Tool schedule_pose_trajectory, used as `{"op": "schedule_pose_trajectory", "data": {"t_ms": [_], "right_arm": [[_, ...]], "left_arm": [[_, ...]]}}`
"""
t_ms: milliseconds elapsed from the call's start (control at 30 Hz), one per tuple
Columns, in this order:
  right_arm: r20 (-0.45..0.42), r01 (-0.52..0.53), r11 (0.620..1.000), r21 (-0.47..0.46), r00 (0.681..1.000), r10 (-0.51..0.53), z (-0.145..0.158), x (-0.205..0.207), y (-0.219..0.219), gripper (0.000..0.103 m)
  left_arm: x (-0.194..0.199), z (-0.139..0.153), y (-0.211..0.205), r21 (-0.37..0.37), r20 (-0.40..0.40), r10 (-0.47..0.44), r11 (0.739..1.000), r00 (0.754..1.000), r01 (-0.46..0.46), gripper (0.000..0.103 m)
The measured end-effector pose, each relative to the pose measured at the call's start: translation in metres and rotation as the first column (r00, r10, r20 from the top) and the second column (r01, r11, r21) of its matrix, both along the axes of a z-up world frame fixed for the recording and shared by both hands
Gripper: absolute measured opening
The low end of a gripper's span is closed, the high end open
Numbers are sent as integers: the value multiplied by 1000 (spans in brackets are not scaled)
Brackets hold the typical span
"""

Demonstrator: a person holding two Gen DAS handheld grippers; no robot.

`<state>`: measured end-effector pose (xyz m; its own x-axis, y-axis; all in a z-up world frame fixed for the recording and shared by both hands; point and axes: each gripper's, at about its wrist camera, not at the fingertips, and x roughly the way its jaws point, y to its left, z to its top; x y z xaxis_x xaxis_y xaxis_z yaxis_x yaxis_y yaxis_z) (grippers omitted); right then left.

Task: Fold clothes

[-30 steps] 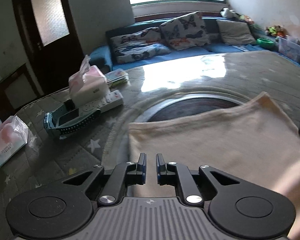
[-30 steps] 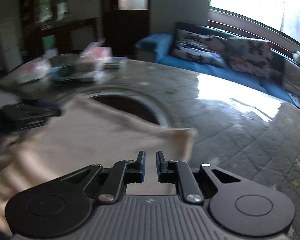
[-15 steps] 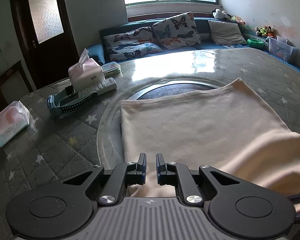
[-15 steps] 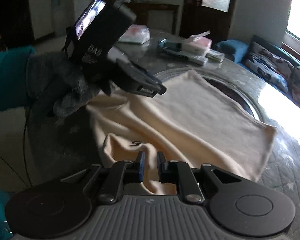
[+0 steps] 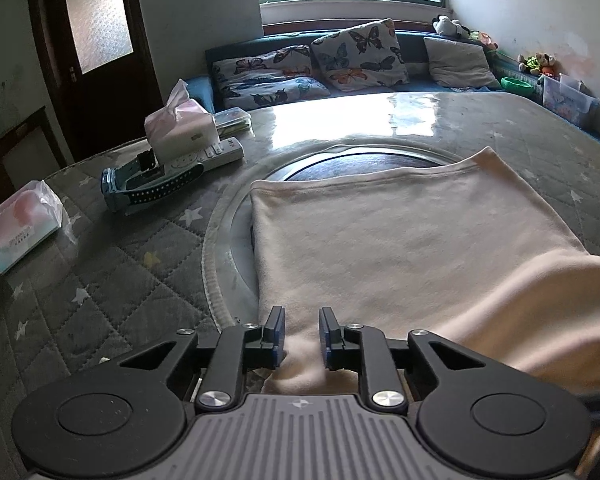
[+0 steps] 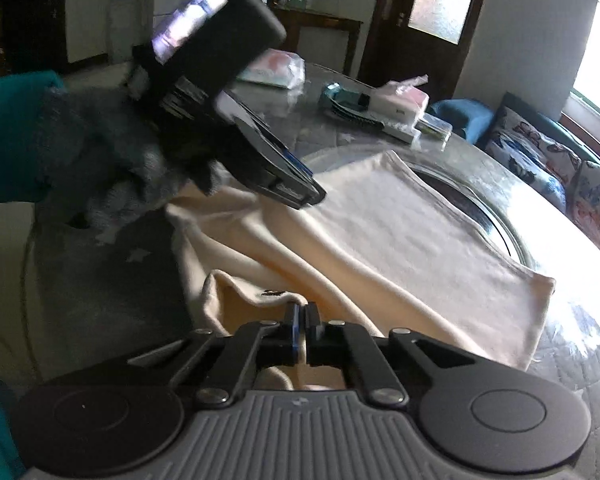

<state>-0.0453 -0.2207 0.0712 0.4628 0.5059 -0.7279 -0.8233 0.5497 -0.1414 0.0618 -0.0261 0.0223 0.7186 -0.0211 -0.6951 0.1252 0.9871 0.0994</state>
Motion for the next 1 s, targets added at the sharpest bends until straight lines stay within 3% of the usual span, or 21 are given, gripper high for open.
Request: {"op": "schedule_pose_trajectory", "data": {"t_ms": [267, 433, 567, 833, 1000], "right_arm": [[-22, -79, 997, -15, 997, 78, 8, -32, -4, 2], [-79, -85, 996, -25, 993, 83, -5, -45, -4, 1], [-88, -69, 998, -12, 994, 68, -6, -48, -8, 3], [-76, 146, 985, 93, 987, -140, 14, -24, -45, 8], [-123, 255, 963, 84, 962, -244, -5, -10, -60, 11]], "left_arm": [[-4, 0, -8, 25, 21, -8, 1000, 1000, 8, 45], [-7, 0, -5, 36, 19, 15, 999, 1000, -16, 46], [-28, 12, -8, 38, 62, -10, 999, 998, 8, 46], [-82, 16, -35, 60, 124, -152, 988, 981, 145, 45], [-108, 3, -47, 87, 118, -212, 975, 970, 202, 45]]}}
